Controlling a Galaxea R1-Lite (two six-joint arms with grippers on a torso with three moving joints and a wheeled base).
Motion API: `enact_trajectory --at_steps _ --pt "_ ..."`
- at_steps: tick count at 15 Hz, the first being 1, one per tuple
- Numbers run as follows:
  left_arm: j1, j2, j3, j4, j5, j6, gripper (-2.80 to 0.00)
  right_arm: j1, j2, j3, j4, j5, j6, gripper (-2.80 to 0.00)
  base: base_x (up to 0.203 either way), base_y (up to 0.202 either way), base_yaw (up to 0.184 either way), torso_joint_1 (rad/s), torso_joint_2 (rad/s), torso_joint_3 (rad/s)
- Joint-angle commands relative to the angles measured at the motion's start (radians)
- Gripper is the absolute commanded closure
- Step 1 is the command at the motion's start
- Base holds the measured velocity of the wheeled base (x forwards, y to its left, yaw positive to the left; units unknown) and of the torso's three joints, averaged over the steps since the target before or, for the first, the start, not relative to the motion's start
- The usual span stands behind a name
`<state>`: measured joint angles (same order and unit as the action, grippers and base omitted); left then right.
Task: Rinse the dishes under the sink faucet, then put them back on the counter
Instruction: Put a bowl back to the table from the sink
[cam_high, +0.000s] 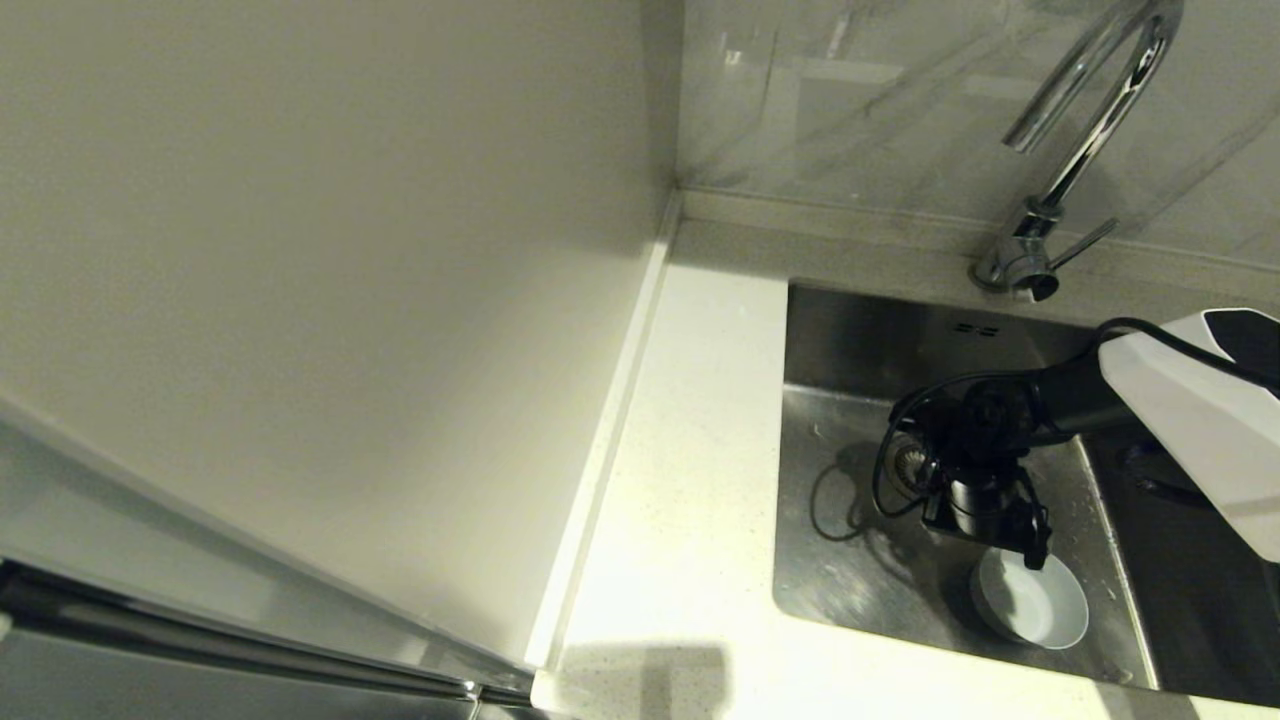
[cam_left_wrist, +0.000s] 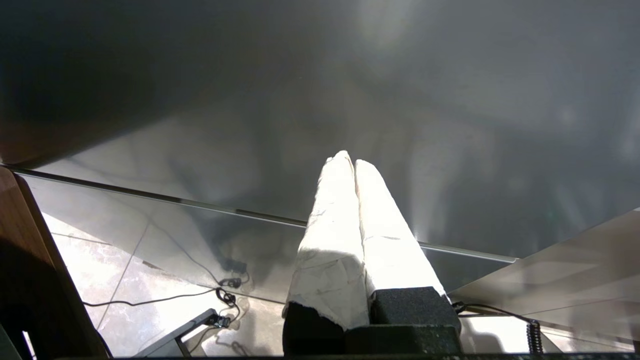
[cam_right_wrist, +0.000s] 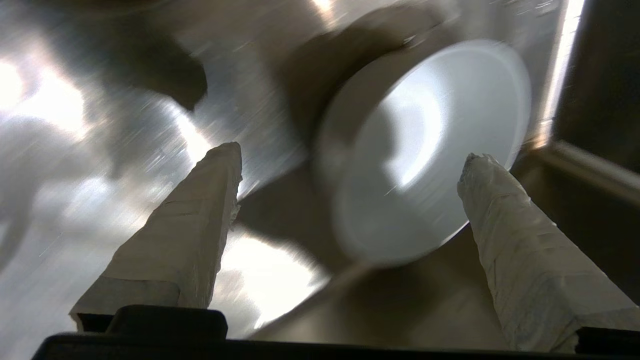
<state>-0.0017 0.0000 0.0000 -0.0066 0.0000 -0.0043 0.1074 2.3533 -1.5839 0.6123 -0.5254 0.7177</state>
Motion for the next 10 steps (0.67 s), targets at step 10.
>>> enact_trajectory --at_steps 10 --pt "0.0 0.0 0.003 0.0 0.0 0.0 0.0 -0.058 0.112 -0.045 0.007 -0.051 0.019 -2.8 0.0 0.0 0.0 0.0 0.0 0.0"
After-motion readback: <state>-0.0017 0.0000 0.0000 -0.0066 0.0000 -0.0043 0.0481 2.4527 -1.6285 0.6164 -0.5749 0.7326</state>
